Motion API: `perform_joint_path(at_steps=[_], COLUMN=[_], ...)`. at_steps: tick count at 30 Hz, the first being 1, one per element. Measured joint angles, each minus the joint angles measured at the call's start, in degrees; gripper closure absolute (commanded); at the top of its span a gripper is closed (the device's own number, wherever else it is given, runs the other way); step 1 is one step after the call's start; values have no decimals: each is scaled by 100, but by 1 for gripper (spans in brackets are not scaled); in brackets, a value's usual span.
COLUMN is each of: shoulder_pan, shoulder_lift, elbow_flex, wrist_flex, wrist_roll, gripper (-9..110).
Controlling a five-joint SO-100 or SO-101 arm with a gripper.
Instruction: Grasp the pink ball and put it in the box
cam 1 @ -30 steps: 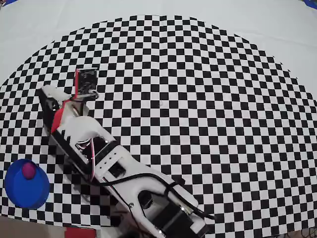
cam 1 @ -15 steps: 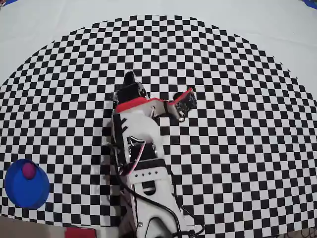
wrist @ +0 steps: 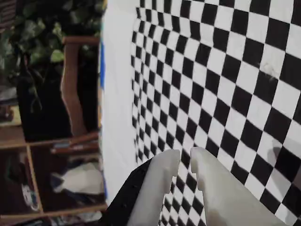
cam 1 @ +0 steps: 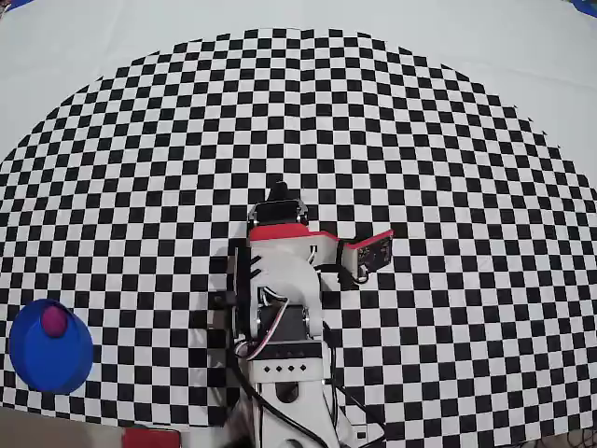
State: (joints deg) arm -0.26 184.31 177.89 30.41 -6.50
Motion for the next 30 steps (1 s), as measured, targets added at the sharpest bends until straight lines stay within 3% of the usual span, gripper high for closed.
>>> perform_joint_path(at_steps=[12, 30], shoulder_pan=[360, 343], shoulder_lift=[88, 97], elbow_flex=[0, 9], wrist_flex=[1274, 1485], wrist_roll=[246, 246], gripper=[101, 101])
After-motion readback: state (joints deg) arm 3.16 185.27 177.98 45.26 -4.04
